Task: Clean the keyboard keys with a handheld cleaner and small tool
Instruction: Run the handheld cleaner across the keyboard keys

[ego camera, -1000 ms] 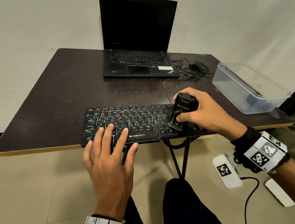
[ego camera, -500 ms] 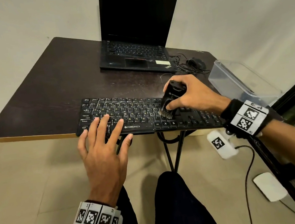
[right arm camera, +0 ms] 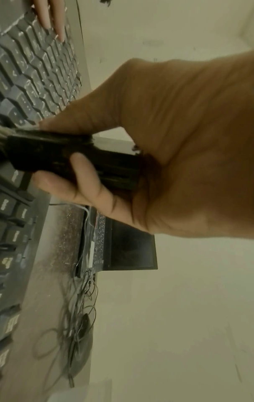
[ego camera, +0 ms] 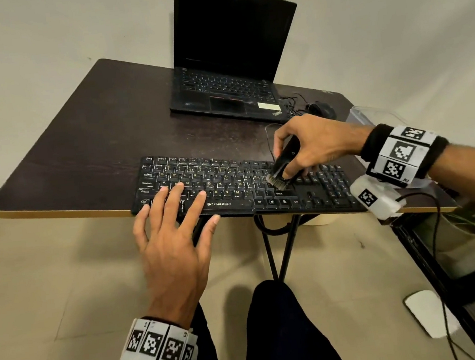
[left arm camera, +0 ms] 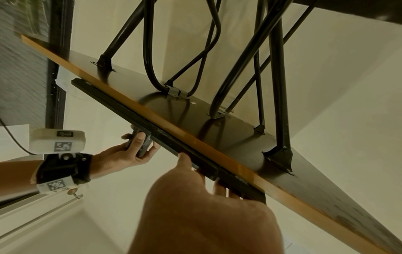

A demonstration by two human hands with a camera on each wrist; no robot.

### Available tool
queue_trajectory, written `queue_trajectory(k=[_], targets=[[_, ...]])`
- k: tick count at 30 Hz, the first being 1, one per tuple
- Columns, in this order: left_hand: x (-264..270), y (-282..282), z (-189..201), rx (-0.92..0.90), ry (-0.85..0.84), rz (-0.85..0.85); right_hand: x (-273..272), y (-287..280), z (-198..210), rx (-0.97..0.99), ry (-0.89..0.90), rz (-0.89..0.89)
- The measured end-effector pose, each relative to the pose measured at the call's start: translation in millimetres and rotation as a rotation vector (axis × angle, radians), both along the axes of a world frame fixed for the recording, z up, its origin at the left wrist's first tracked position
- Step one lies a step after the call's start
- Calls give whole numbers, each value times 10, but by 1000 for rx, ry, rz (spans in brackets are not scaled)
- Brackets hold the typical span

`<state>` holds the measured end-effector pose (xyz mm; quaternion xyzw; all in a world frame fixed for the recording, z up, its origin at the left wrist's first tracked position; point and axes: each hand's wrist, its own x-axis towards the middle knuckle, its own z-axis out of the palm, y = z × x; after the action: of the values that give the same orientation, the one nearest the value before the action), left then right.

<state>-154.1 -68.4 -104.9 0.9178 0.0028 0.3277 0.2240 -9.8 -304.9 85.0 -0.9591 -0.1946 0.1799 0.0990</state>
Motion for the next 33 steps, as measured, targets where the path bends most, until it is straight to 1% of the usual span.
queue_trajectory(k=[4,7,11,15,20,22,25,29,33], targets=[[7,4,-6,8,3,4,-21,46,10,32,-21,86],[10,-6,-13,18,-1,14,57,43,-41,-39,-32,115],[10,-9,-4,20,-8,19,131,77,-44,-119,-143,172],[7,-6,1,21,1,16,88,116,-80,-135,-214,236],[20,-14,-13,31,7,26,-45,109,-129,-156,-146,337],[18,-11,-15,41,11,31,36,96,-142,-159,-191,323],[10,-8,-13,49,17,30,159,82,-119,-144,-257,247],[25,-19,-14,33,-3,41,80,175,-141,-161,-153,314],[11,-20,-12,33,-10,39,213,196,-65,-205,-212,237]])
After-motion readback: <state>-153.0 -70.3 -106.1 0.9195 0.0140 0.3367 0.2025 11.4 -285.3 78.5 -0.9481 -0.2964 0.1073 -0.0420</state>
